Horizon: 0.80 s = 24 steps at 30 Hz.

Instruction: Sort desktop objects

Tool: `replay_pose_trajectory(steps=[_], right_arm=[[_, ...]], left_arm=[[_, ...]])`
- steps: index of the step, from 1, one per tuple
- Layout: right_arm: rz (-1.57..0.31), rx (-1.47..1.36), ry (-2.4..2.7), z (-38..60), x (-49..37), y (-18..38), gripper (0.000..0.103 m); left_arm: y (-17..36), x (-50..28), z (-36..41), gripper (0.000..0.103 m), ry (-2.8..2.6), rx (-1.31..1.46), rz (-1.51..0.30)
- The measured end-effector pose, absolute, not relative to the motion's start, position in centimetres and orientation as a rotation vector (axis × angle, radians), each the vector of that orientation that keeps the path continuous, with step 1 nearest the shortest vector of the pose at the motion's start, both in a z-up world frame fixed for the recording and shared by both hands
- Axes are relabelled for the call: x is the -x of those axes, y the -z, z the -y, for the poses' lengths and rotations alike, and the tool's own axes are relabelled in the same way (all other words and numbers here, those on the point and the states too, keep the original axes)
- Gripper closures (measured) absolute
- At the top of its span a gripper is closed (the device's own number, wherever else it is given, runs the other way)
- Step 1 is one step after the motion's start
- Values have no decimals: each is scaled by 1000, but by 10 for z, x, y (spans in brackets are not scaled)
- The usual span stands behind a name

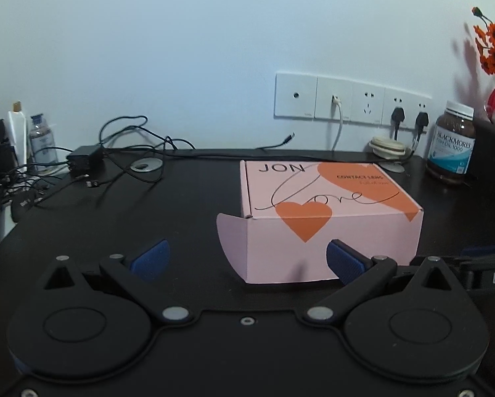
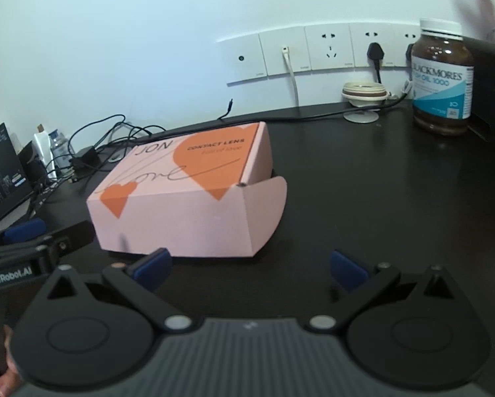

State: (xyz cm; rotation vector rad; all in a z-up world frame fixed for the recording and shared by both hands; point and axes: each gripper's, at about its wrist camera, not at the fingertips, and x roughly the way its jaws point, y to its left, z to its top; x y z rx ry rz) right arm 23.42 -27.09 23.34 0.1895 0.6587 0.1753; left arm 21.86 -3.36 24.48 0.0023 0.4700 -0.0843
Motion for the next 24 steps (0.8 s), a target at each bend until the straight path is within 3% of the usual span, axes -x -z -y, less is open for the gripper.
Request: replay_pose_trajectory(steps=[11,24], right_arm=[[-641,-208,-160,276,-192,-240,1],[-599,-182,-127,266,-150,-238,1]], left_arm=[[-250,-167,38,0,88,37,-380],[-242,-126,55,0,-18,-139,-377]])
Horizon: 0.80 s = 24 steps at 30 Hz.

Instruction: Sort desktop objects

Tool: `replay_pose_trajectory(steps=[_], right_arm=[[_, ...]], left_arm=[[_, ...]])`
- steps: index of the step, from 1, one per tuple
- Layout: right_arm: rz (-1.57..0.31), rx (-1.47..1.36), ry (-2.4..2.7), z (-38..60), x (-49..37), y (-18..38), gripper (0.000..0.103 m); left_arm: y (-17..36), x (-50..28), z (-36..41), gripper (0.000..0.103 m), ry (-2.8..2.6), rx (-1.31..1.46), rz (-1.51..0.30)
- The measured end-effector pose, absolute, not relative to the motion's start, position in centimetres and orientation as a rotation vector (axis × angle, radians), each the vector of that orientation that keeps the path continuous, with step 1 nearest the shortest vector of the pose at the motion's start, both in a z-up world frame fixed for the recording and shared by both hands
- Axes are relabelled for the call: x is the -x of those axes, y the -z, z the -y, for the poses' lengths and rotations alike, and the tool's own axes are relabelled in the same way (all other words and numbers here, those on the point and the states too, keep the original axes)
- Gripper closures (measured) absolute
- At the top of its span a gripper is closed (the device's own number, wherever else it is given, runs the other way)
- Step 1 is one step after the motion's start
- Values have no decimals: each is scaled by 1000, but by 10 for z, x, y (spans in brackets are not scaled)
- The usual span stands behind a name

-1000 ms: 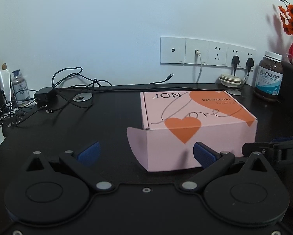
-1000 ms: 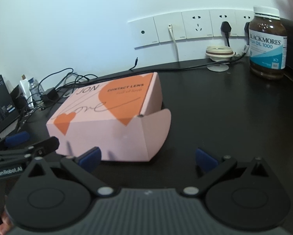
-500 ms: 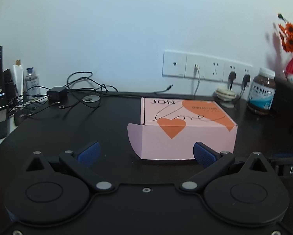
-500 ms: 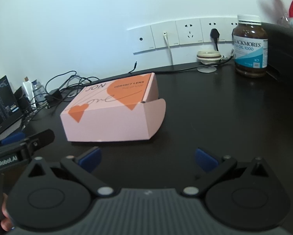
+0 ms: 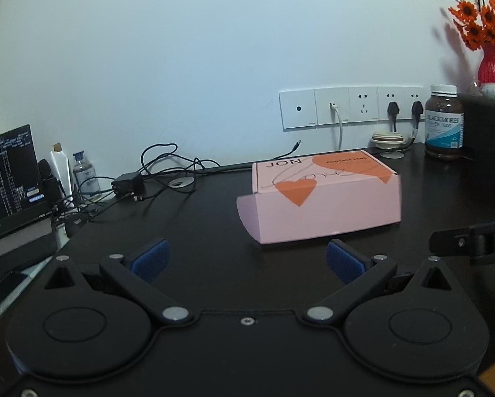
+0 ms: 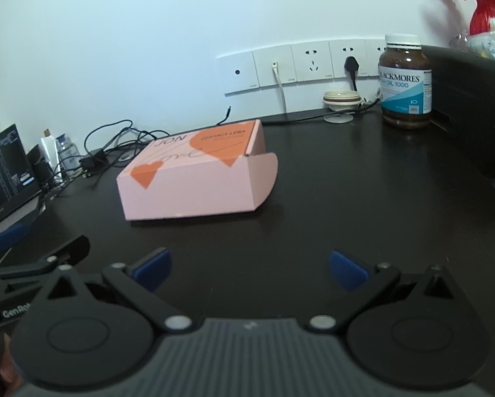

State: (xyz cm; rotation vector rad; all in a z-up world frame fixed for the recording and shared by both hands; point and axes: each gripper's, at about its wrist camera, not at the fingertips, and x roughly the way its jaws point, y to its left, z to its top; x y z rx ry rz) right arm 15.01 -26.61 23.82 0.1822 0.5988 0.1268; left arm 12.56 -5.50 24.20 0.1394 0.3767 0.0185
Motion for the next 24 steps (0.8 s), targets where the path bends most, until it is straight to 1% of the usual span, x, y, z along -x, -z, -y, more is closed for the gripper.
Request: replay_pose_trajectory(steps=[6,12,15,19,24], right_arm=[[-588,-167,-113,262,-113,-232,1],[-587,-175,-102,262,-73,-219,1],[-558,-165,-81,261,-53,-212,1],[-533,-83,-71,247,-27,-205,1],[-495,-84,-83,239,0,-199,1]], left_arm=[[-234,-100,47,0,-12,-59,-419],[-216,-64,45,0,-19,-44,-449],[-207,-50,44,0,-10,-35,-480],[-195,-31,42,0,-14,-4,-508],[-185,-8,40,0,-13,13,-517]])
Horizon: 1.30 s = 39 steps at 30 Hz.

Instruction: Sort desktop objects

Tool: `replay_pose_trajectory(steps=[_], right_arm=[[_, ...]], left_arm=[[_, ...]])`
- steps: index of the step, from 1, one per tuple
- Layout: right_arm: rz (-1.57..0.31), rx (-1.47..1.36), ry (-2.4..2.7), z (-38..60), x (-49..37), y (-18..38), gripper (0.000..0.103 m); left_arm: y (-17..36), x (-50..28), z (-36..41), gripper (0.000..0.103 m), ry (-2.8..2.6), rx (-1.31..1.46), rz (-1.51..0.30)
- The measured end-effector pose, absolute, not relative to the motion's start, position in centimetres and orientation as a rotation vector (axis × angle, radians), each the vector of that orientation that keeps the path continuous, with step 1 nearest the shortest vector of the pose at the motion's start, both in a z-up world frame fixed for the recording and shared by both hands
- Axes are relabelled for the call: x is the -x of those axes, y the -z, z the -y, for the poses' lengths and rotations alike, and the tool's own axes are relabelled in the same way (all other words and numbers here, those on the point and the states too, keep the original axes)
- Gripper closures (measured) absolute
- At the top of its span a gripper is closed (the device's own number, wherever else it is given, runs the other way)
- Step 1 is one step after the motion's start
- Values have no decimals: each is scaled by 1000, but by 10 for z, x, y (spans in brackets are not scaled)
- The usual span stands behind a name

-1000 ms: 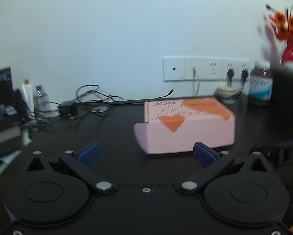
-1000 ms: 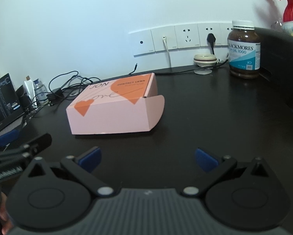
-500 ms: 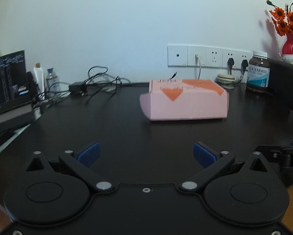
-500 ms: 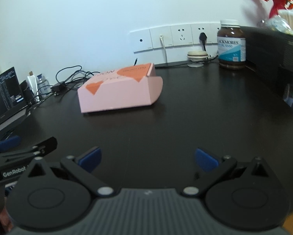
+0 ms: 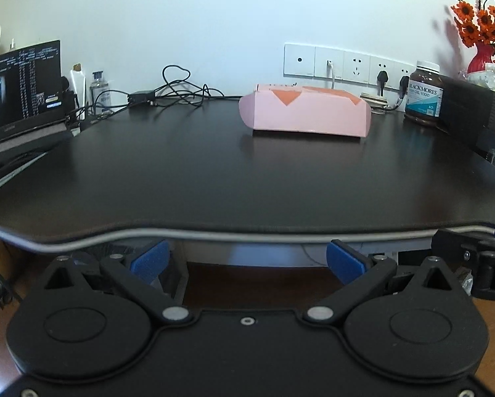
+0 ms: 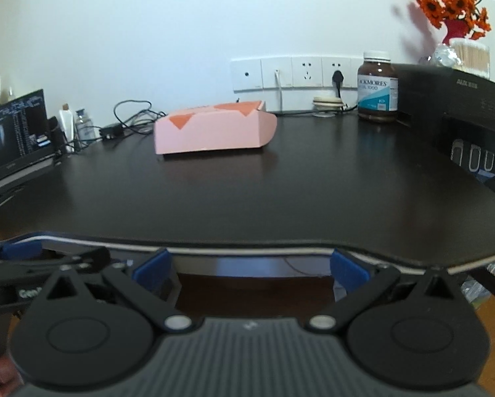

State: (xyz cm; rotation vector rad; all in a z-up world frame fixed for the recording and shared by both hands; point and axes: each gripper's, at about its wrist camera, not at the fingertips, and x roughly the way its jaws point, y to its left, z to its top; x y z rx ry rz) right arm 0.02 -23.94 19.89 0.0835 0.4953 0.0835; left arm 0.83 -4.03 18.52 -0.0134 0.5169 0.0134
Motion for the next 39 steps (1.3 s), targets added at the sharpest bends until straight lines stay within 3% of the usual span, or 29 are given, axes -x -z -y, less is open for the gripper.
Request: replay_pose_trajectory(steps=[25,39], right_arm=[[-437,-91,-71,234,101,-191,1],[-494,-81,-42,236,95,-178,1]], left_arm=[[-184,76,34,0,-58,-29,-532],[-179,69,27,0,-95,-15,-570]])
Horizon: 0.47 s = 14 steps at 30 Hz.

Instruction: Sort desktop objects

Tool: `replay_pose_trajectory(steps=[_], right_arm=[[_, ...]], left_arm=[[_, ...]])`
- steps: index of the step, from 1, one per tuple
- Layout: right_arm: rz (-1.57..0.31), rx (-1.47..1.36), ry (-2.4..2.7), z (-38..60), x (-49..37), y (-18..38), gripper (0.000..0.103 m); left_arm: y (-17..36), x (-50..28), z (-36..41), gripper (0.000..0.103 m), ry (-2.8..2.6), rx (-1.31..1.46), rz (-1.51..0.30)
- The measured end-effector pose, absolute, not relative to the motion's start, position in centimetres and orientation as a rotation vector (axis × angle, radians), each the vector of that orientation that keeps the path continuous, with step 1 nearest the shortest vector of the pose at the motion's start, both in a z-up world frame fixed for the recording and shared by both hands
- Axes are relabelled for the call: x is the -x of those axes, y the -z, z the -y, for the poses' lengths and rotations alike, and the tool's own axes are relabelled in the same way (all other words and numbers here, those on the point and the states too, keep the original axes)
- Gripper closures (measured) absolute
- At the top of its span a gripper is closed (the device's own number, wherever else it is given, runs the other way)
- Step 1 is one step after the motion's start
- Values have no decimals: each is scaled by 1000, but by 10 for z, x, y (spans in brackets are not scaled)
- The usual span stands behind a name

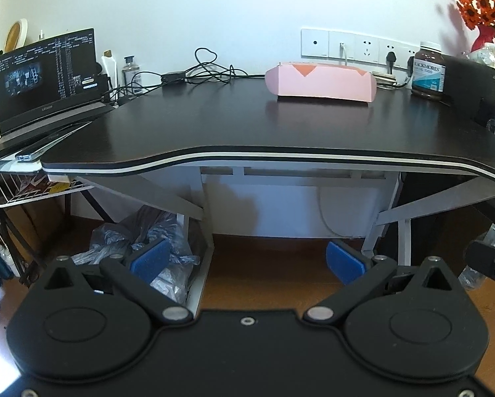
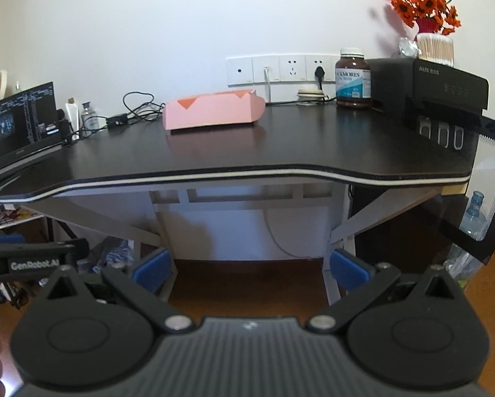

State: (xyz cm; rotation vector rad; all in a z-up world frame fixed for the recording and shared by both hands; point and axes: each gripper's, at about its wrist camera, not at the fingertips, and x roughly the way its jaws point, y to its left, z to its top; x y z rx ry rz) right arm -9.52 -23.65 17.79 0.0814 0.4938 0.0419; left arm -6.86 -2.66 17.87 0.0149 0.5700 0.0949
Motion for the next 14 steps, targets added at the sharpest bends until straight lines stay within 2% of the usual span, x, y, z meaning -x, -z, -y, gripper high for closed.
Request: replay_pose_trajectory(steps=[14], right_arm=[[-523,-60,-53,224,91,-175,1]], left_arm=[[-169,69,12,0,-109,23,-610]])
